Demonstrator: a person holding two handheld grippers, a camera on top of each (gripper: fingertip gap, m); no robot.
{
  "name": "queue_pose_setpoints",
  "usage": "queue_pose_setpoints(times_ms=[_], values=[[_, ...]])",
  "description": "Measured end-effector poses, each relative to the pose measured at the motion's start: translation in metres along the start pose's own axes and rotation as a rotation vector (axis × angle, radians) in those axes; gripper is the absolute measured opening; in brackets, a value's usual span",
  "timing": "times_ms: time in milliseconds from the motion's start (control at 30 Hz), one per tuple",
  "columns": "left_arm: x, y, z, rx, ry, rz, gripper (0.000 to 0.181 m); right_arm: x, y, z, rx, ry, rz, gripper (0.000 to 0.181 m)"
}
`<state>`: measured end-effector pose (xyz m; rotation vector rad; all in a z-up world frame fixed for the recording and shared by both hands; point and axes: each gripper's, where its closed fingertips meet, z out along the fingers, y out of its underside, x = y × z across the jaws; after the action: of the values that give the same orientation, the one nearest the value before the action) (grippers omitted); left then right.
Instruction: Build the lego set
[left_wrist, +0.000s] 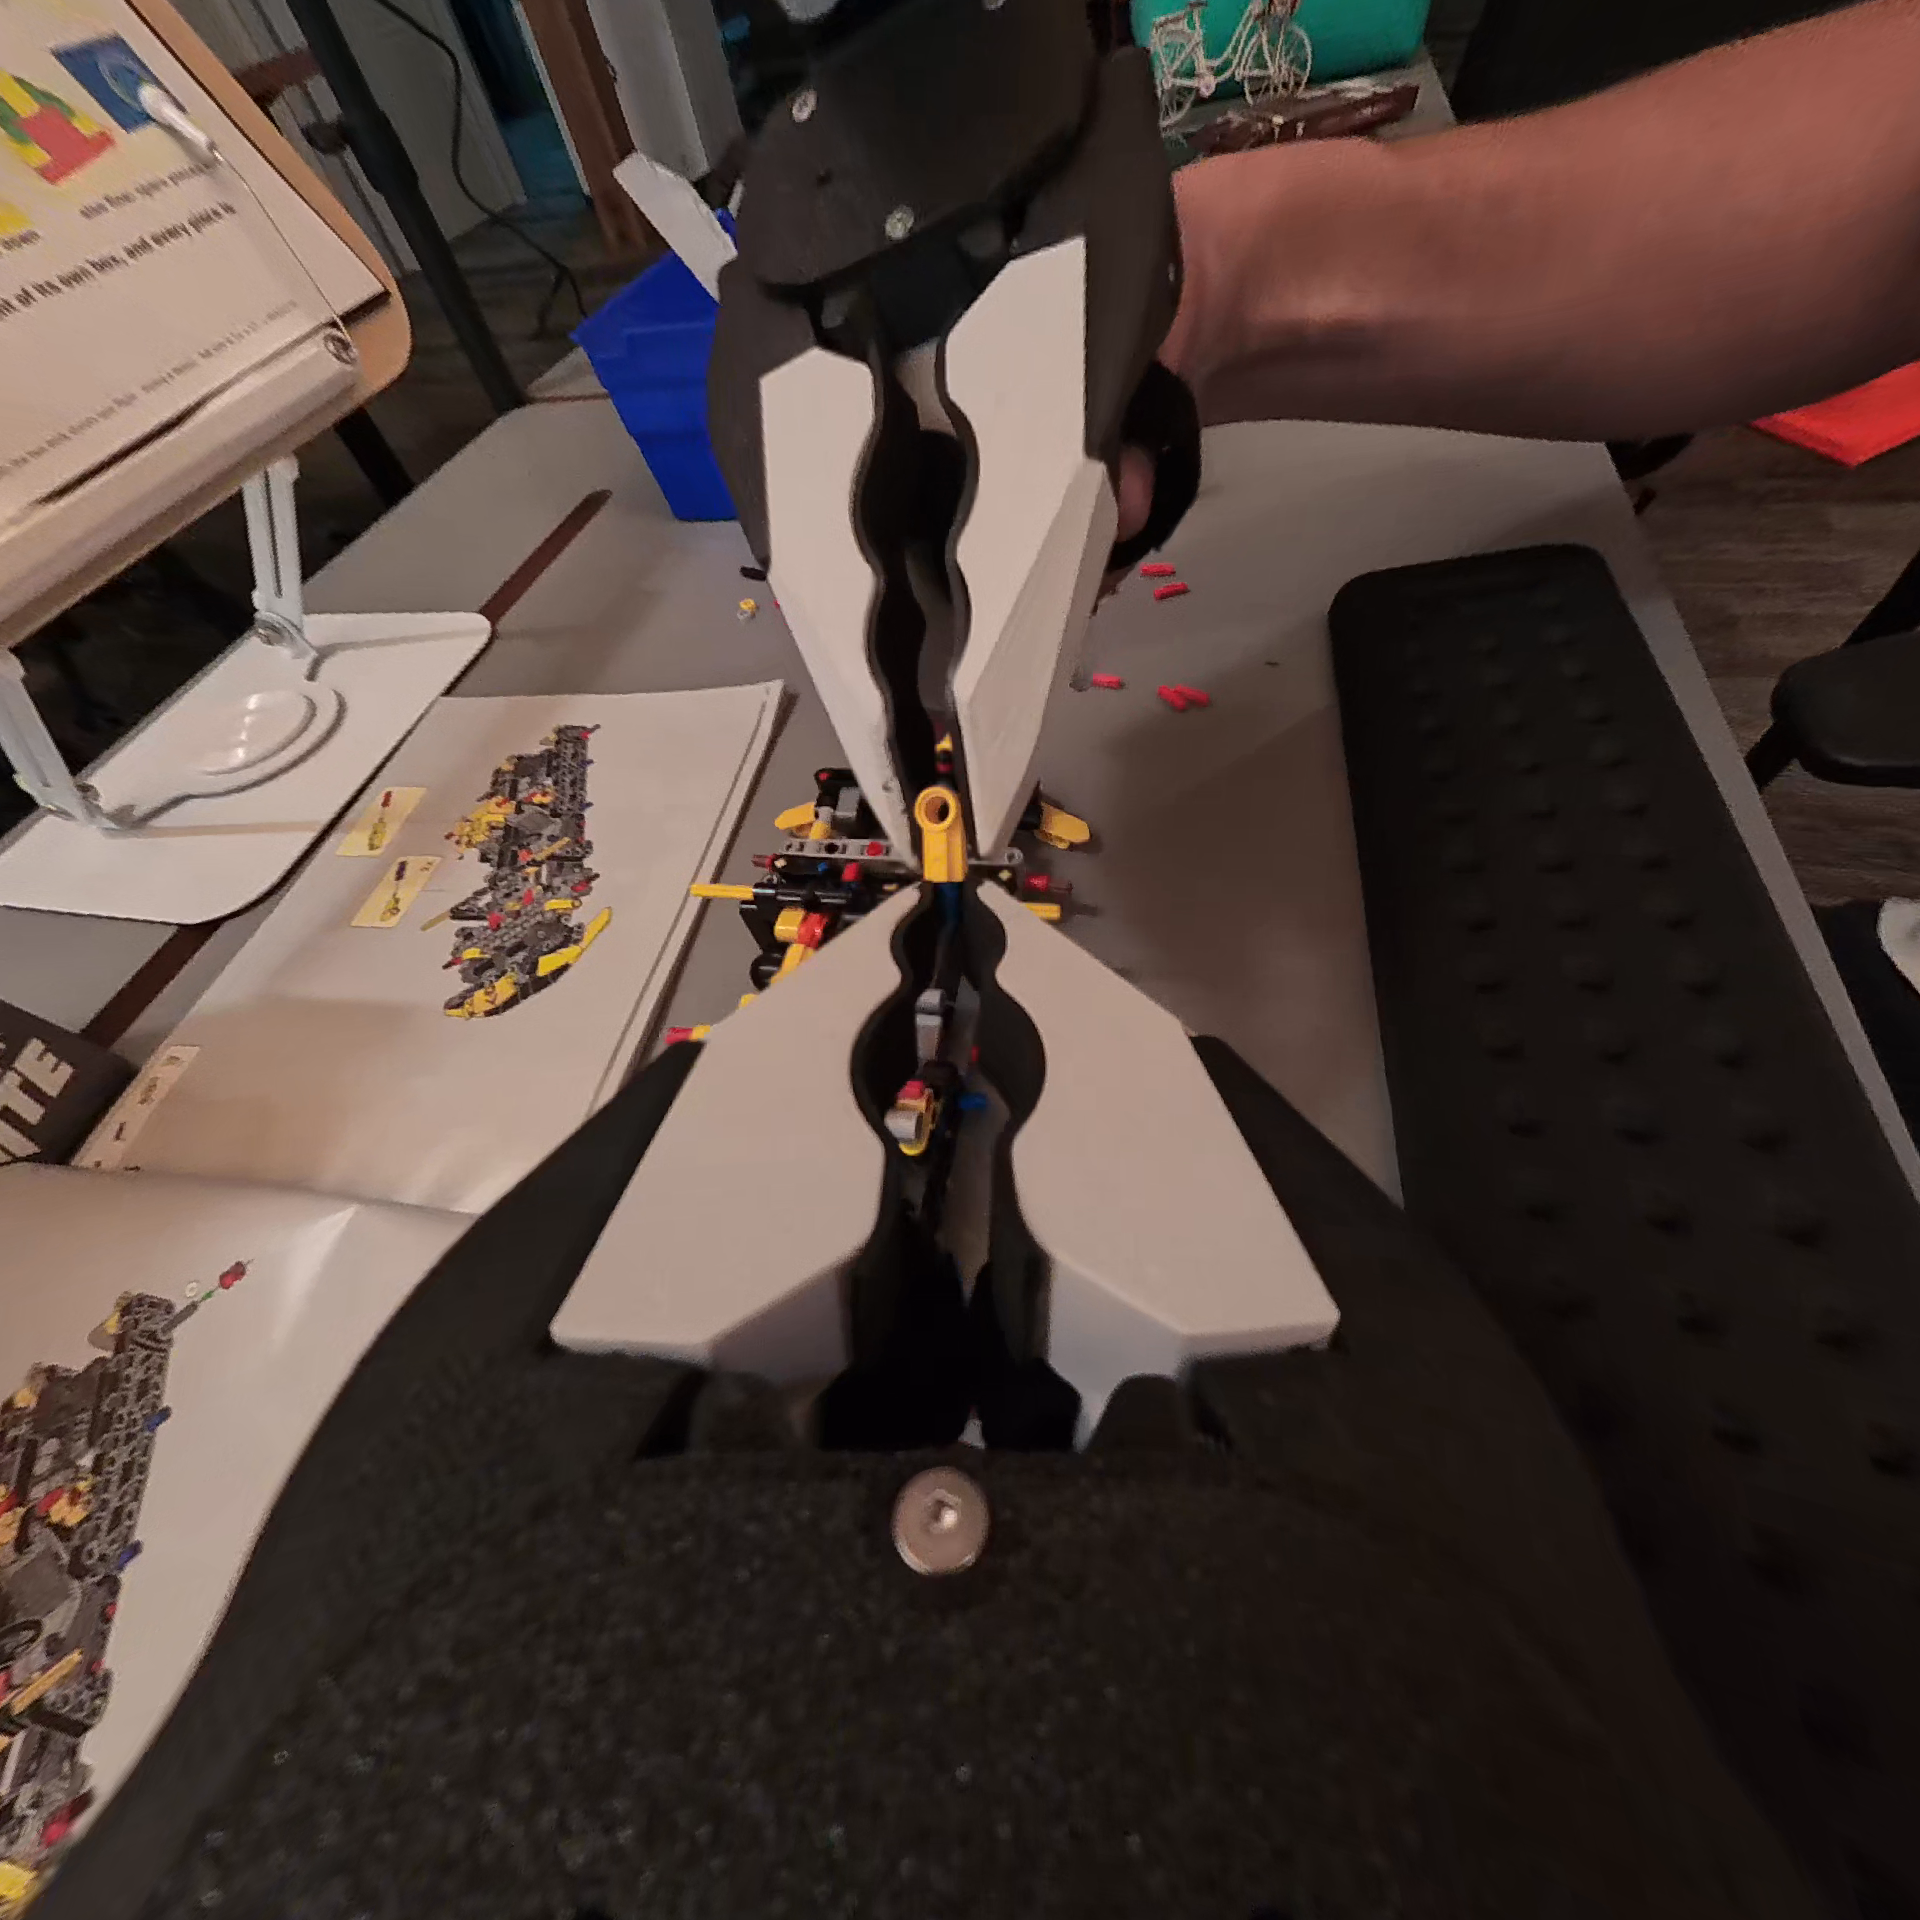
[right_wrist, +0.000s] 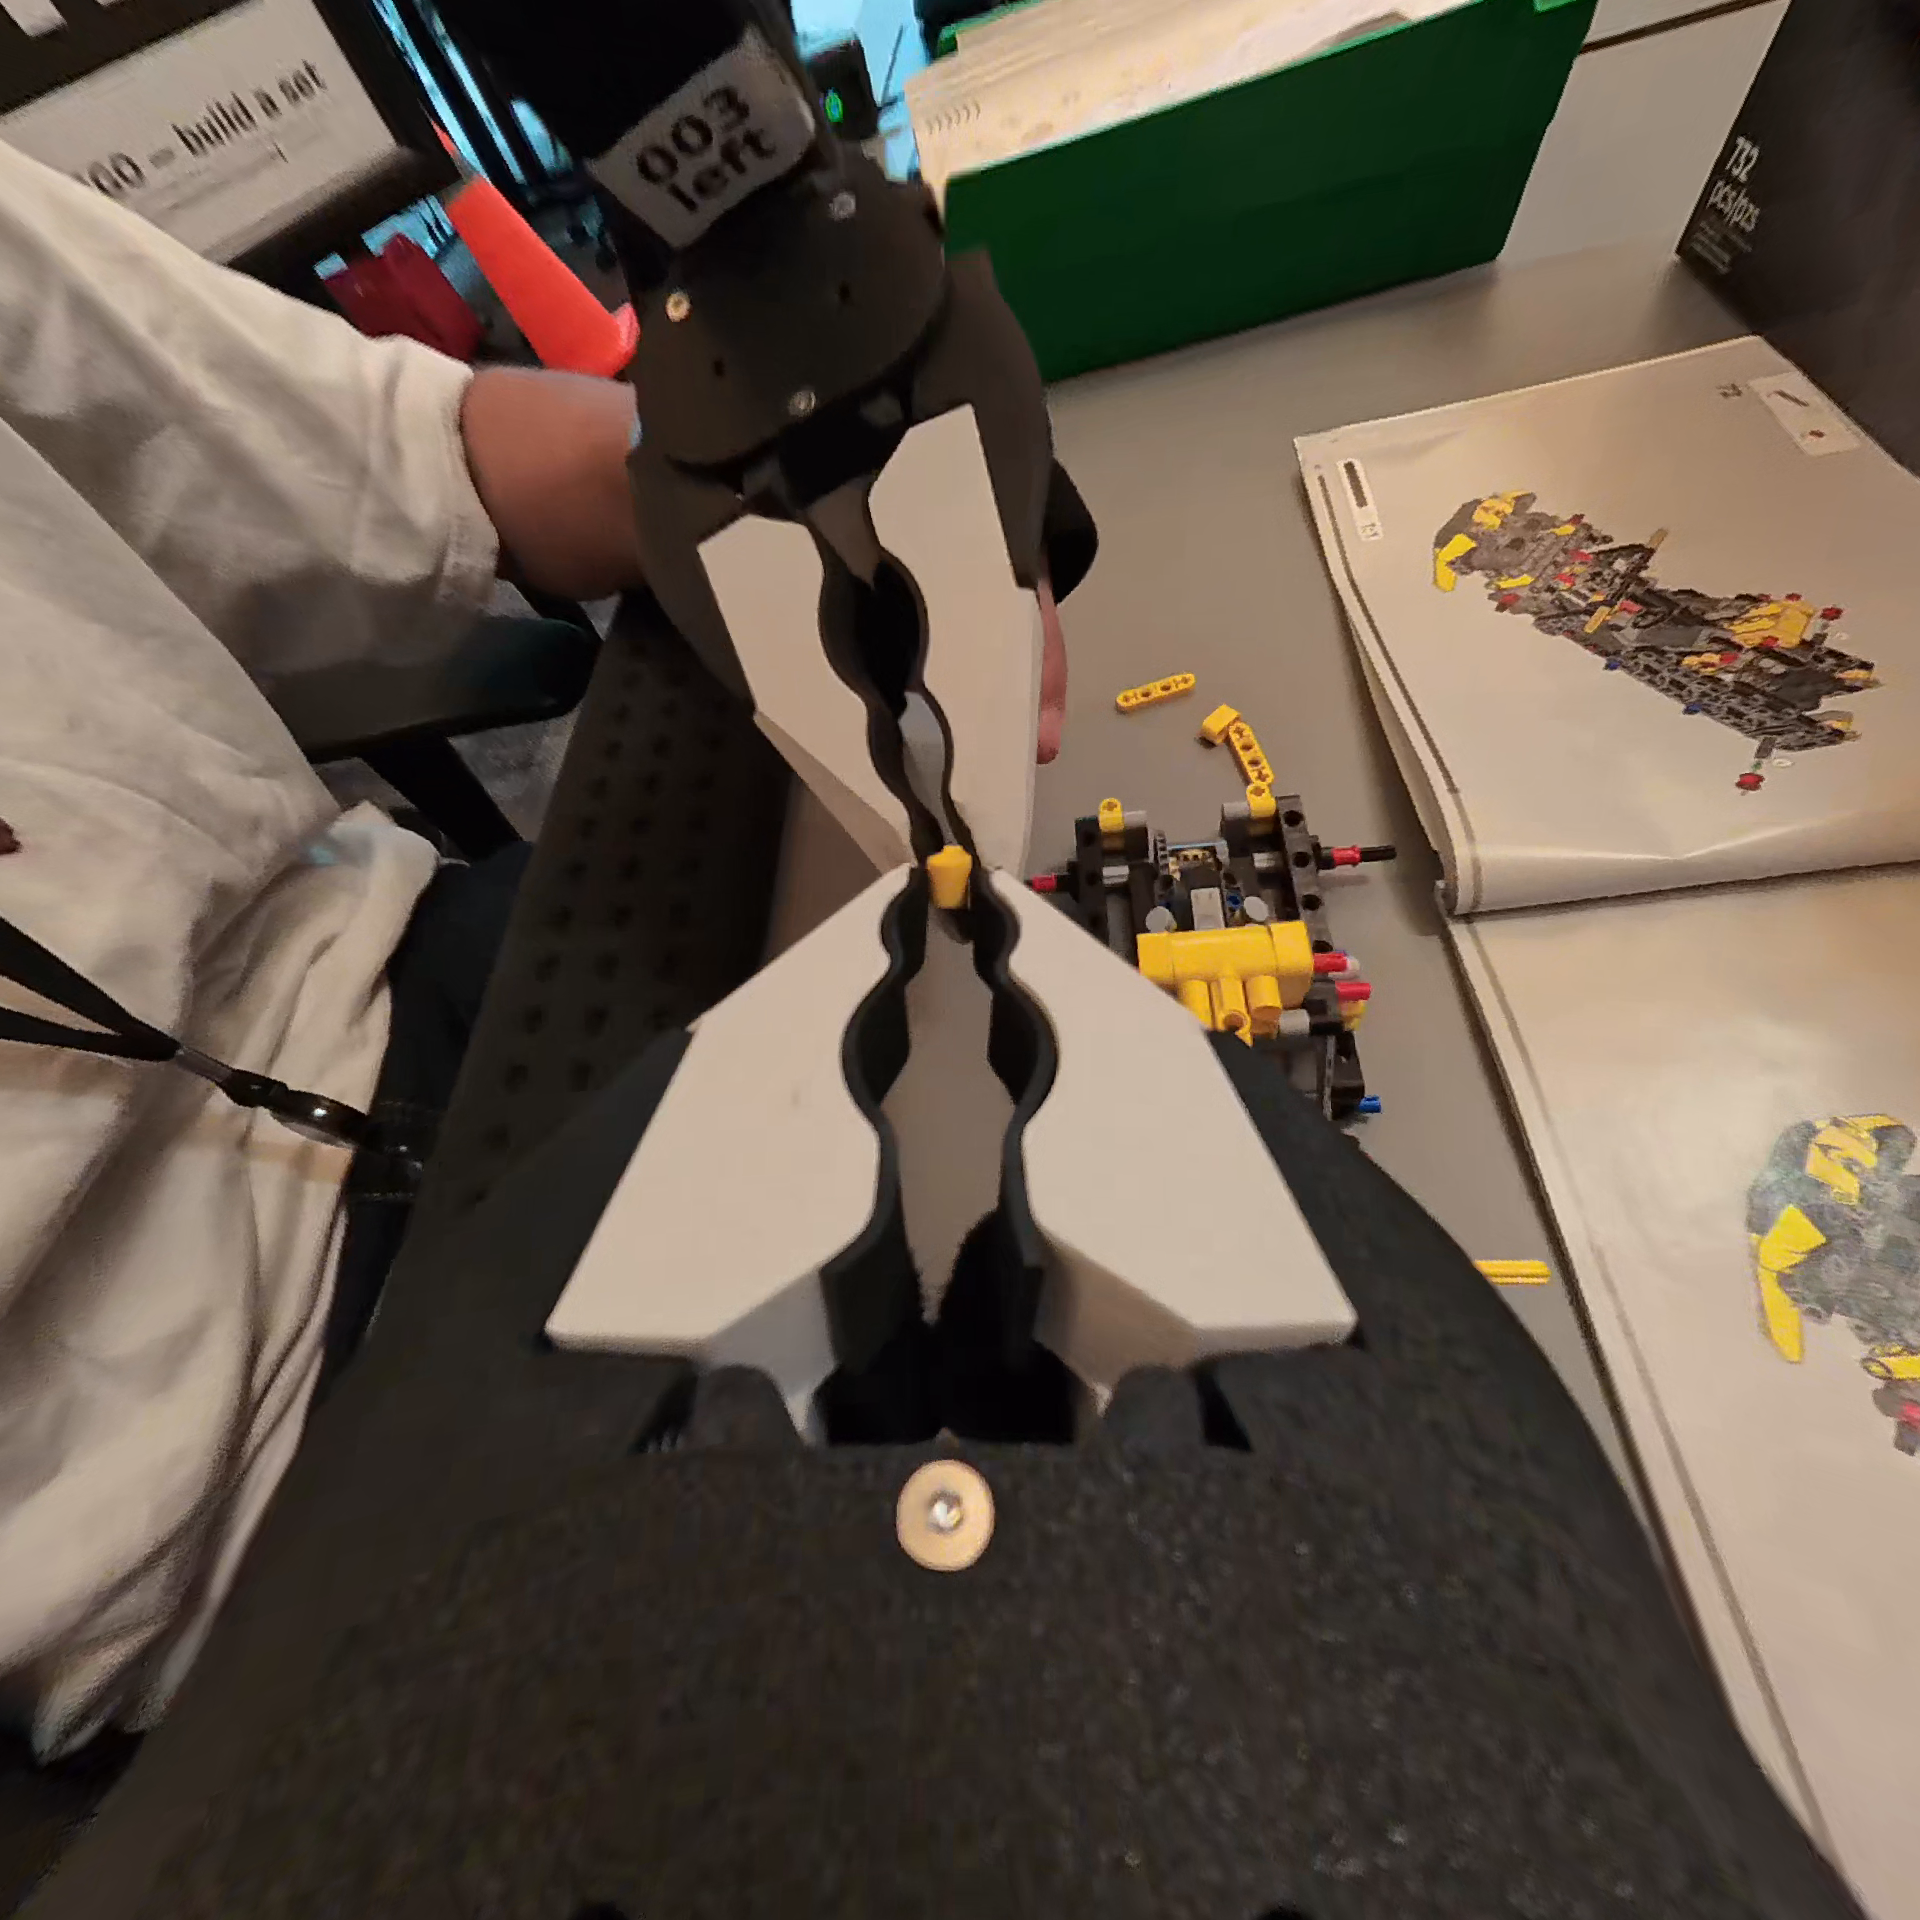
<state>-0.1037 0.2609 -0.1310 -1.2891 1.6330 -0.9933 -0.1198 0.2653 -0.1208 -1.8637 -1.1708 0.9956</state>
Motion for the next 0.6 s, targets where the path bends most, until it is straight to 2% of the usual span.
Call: queue_pose_setpoints(times_ms=[333,400,467,533,600], values=[[-0.003,0.008,-0.002,-0.024,0.045,-0.057,0.004,0.006,0.002,0.000,-0.021,0.021,-0.062,0.006],[-0.015,0.024,-0.005,-0.093,0.012,-0.057,0.031,0.018,-0.001,-0.014,-0.026,0.043,-0.046,0.006],[-0.023,0.033,-0.009,-0.108,0.028,-0.095,0.046,0.032,0.004,-0.029,-0.071,0.036,-0.004,0.006],[-0.033,0.039,-0.009,-0.121,0.020,-0.099,0.056,0.056,0.012,-0.036,-0.135,0.046,0.029,0.006],[-0.035,0.048,-0.004,-0.167,0.042,-0.081,0.061,0.070,0.020,-0.032,-0.211,-0.037,0.109,0.006]])
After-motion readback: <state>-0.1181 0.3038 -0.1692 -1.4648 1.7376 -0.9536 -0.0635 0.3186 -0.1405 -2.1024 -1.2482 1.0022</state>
